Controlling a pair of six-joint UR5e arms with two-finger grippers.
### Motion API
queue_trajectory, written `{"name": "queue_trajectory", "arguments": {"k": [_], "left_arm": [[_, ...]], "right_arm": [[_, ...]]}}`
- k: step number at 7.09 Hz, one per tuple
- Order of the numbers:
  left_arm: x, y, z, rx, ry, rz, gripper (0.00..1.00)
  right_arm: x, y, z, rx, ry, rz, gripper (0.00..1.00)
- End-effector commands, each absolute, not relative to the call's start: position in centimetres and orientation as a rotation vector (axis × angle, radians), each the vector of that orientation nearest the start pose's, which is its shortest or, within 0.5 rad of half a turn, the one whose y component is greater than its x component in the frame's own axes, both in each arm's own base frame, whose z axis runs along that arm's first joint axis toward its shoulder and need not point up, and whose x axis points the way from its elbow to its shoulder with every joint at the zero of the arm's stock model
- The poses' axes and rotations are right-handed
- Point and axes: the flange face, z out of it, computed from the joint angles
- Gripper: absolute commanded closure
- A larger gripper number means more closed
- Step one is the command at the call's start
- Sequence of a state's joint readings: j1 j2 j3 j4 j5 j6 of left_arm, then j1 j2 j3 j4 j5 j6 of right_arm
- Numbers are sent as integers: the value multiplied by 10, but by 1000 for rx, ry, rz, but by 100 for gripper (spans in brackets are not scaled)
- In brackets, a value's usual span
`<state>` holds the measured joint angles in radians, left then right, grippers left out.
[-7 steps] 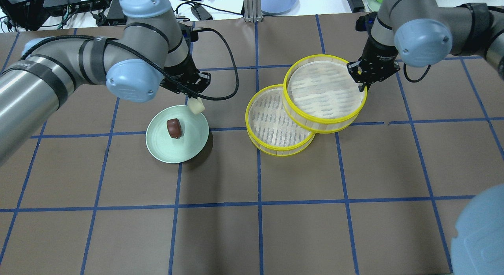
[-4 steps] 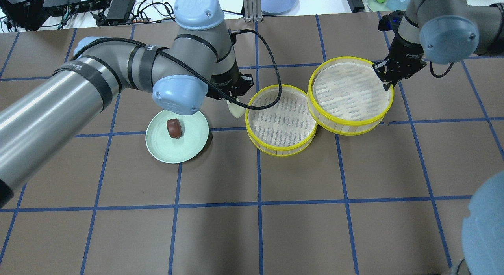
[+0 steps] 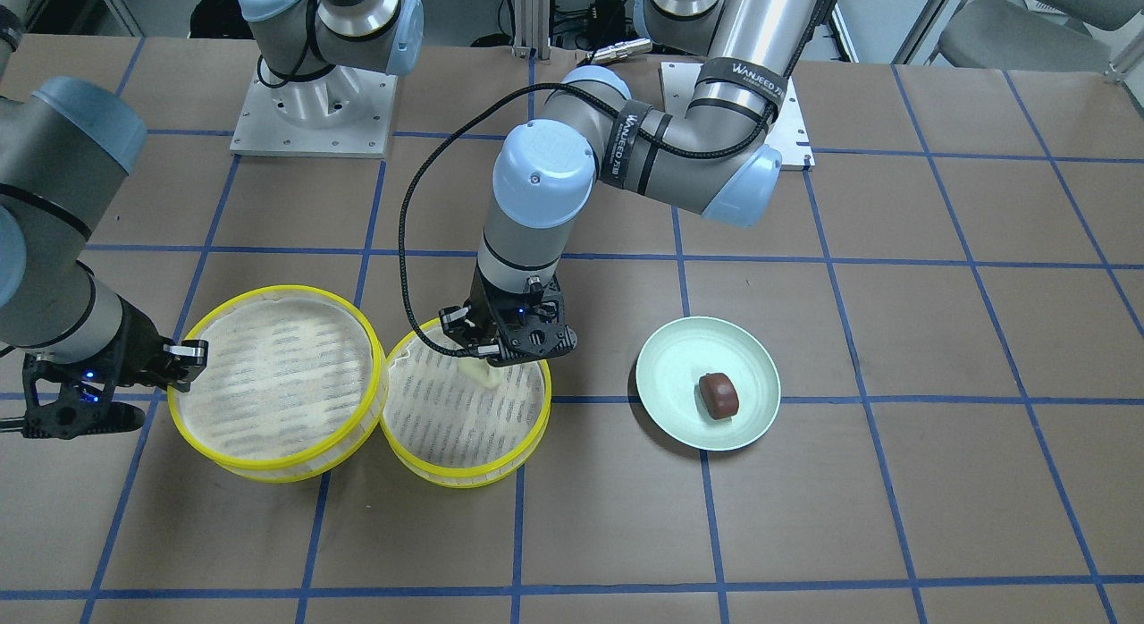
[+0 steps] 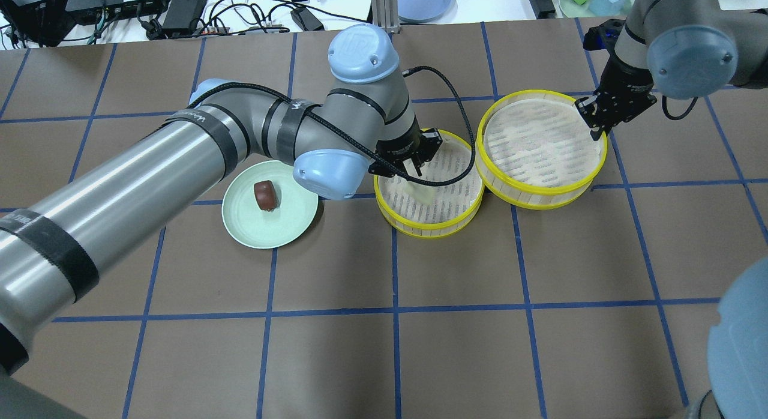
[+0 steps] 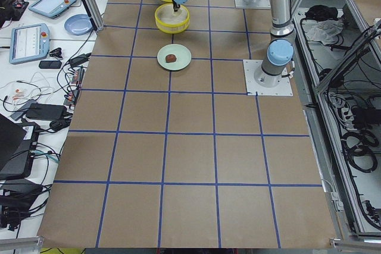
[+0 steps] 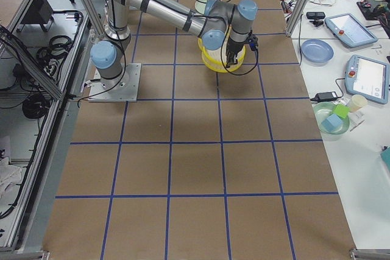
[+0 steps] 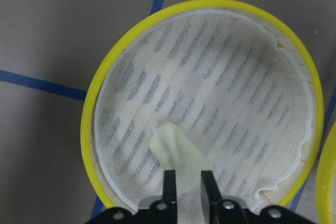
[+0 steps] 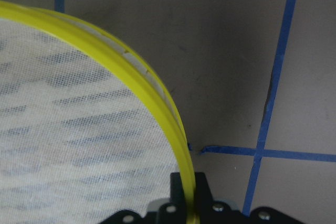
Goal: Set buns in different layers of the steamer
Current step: 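Place the white bun into the lower steamer tier with the left gripper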
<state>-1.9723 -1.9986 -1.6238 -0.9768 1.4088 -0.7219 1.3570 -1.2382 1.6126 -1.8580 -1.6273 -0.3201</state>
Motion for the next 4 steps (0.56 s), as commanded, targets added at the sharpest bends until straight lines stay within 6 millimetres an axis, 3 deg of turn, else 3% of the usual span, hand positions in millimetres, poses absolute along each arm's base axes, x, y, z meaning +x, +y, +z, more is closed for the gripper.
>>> {"name": "queue_trajectory", "arguments": {"k": [1,2,3,4], "left_arm": [[-388,-525,276,-520,3290,-10,0],[-382,-526,294,-459,3305,-66,0],[-360,-535,308,-200,3240,-204,0],[-323,-547,316,-57,3127,-272,0]], "right_arm": [[0,-607,314,-154,3157,161,91],[2,-606,315,-148,3153,153,90],[10,-606,318,-100,3155,144,89],[33,-604,322,-47,3139,125,88]]}}
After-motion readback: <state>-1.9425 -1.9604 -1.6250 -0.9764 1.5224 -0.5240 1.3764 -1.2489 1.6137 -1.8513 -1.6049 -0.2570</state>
